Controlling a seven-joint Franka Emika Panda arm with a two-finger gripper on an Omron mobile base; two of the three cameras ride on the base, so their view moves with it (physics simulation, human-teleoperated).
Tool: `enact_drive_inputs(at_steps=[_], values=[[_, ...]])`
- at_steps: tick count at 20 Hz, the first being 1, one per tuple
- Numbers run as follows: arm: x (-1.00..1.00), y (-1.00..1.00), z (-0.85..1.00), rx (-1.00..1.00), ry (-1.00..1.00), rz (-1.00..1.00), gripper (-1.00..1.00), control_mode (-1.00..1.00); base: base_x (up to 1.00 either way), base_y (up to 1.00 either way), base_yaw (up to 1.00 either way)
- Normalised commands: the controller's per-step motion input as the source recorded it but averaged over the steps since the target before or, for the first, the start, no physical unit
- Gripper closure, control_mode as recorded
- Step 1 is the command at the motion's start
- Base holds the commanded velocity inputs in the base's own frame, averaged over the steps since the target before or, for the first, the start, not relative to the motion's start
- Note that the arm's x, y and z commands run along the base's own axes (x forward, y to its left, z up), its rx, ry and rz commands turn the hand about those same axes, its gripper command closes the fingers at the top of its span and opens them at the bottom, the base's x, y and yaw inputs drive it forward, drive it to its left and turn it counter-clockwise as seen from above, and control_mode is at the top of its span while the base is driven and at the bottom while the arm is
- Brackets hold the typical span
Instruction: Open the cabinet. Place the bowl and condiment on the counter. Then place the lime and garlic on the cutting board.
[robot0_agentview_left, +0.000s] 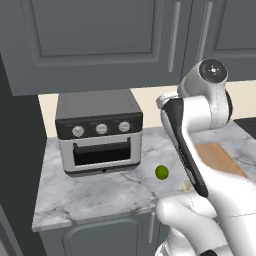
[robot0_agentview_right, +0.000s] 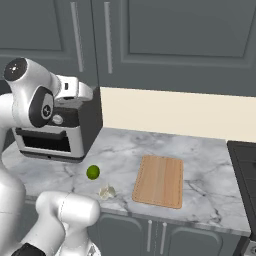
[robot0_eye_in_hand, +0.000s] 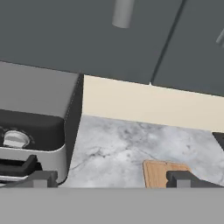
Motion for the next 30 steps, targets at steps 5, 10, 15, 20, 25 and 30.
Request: enact_drive_inputs(at_steps=[5,10,15,20,25,30], values=[[0.00,-0.14,0.48,0.07,-0.02,0.00,-1.00,-1.00,0.00,0.00,0.00],[0.00,0.01,0.19,0.00,-0.05,0.02,-1.00,-1.00,0.00,0.00,0.00],[-0.02,0.00,0.46,-0.01,-0.18,0.07,-1.00,-1.00,0.00,0.00,0.00],[0.27,0.11,0.39,0.00,-0.19,0.02,-1.00,-1.00,0.00,0.00,0.00],[0.32,0.37,0.19,-0.01,-0.04,-0.05,-1.00,-1.00,0.00,0.00,0.00],[0.21,0.02,0.04,0.00,-0.04,-0.01,-1.00,-1.00,0.00,0.00,0.00]])
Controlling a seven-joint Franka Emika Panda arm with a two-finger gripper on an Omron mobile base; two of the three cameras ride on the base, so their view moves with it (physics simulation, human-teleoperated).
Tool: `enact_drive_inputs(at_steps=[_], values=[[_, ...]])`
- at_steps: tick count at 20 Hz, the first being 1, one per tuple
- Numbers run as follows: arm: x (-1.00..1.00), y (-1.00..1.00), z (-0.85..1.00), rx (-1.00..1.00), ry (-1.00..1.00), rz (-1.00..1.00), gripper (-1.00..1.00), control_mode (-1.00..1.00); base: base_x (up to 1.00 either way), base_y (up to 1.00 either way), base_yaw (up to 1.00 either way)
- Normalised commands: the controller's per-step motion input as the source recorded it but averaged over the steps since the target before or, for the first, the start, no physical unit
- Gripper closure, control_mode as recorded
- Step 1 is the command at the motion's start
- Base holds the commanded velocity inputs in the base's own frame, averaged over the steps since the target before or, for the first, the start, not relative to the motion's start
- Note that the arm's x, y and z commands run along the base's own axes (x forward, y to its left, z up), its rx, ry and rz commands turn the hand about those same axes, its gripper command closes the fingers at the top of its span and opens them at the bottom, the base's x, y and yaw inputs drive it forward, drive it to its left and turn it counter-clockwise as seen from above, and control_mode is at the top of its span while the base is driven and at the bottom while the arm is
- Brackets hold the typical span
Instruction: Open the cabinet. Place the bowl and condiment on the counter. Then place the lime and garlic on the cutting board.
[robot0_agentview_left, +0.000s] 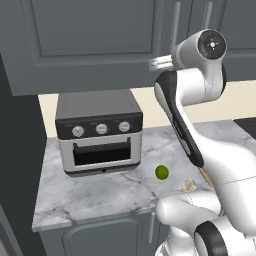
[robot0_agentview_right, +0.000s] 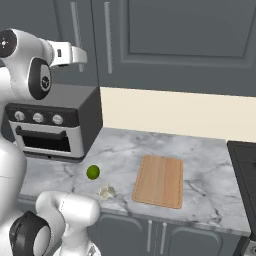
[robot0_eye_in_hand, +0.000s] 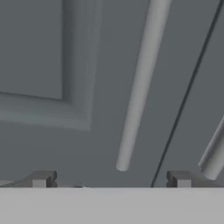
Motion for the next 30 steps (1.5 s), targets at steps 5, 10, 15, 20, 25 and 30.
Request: enact_drive_inputs(at_steps=[5,10,15,20,25,30], values=[[0.13,-0.03,0.00,0.00,-0.08,0.00,-1.00,-1.00,0.00,0.00,0.00],[0.27,-0.10,0.00,0.00,-0.05,0.00,-1.00,-1.00,0.00,0.00,0.00],[0.42,-0.09,0.00,0.00,-0.01,0.00,-1.00,-1.00,0.00,0.00,0.00],[0.48,-0.03,0.00,0.00,0.00,0.00,-1.00,-1.00,0.00,0.00,0.00],[0.43,-0.03,0.00,0.00,0.00,0.00,-1.00,-1.00,0.00,0.00,0.00],[0.30,-0.12,-0.09,0.00,0.00,0.00,1.00,-1.00,0.00,0.00,0.00]])
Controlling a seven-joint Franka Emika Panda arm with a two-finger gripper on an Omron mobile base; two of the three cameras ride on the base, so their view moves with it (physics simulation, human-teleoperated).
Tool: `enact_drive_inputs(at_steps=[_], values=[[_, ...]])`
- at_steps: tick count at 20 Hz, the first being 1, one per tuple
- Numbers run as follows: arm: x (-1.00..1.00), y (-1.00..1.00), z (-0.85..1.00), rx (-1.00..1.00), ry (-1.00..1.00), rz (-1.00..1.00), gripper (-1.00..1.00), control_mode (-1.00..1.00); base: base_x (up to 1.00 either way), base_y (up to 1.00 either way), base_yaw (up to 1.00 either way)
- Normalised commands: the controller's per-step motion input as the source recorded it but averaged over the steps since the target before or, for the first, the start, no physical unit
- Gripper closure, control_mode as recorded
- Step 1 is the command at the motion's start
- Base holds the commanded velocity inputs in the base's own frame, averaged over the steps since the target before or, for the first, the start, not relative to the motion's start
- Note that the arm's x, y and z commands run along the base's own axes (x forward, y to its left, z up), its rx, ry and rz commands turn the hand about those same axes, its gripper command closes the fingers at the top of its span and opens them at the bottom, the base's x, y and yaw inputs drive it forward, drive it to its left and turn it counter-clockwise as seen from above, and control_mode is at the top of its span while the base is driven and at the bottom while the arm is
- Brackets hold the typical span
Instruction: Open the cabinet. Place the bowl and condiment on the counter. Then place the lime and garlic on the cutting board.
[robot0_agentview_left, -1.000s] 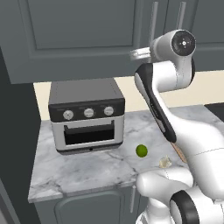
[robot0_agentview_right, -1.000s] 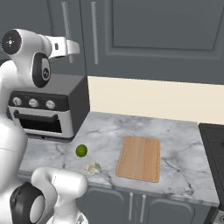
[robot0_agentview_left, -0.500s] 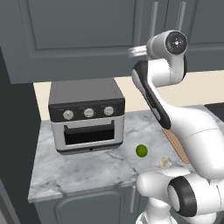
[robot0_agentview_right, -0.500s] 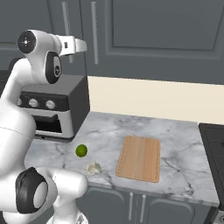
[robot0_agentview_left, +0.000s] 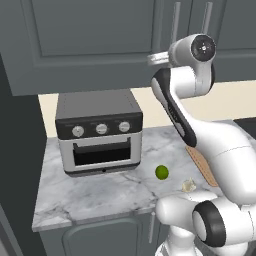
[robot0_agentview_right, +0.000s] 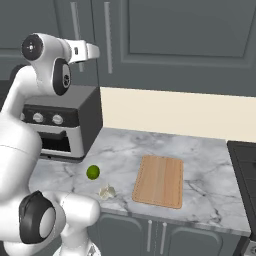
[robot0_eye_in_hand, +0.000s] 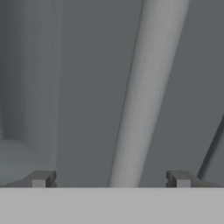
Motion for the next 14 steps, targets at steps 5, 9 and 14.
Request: enact_drive_inputs(at_steps=[5,9,14], values=[[0.00,0.00,-0.04,0.00,0.02,0.00,1.00,-1.00,0.00,0.00,0.00],[-0.47,0.18,-0.02,0.00,0.00,0.02,1.00,-1.00,0.00,0.00,0.00],[-0.91,0.59,0.00,0.00,0.00,0.06,1.00,-1.00,0.00,0.00,0.00]])
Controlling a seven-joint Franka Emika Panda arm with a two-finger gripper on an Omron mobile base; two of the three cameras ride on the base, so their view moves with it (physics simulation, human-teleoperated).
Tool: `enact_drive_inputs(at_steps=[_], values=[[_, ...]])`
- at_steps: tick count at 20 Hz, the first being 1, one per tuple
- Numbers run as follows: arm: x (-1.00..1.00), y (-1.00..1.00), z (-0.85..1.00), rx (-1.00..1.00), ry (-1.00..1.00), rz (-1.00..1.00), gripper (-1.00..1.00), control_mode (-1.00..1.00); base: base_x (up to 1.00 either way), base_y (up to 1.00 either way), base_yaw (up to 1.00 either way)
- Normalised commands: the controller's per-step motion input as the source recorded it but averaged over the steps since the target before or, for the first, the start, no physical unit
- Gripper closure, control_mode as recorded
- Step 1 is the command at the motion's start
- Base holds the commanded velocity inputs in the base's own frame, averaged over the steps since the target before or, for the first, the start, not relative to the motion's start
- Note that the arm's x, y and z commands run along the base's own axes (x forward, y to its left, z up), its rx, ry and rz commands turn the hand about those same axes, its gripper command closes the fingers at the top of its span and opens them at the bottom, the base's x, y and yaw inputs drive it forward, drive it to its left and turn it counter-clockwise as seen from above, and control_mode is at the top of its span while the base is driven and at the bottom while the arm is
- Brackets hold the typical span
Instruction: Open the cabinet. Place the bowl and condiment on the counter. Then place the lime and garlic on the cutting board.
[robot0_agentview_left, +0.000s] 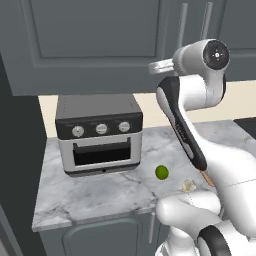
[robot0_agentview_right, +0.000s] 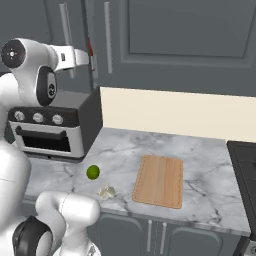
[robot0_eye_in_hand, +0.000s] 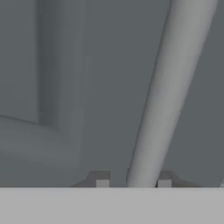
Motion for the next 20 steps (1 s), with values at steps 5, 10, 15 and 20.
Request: enact_drive_inputs(at_steps=[5,10,15,20], values=[[-1.00,0.96,0.00,-0.04,0.00,0.06,1.00,-1.00,0.00,0.00,0.00],[-1.00,1.00,0.00,-0.08,0.06,0.05,1.00,-1.00,0.00,0.00,0.00],[-1.00,1.00,0.00,-0.09,0.12,0.04,1.00,-1.00,0.00,0.00,0.00],[-0.95,1.00,0.00,-0.08,0.15,0.04,-1.00,-1.00,0.00,0.00,0.00]])
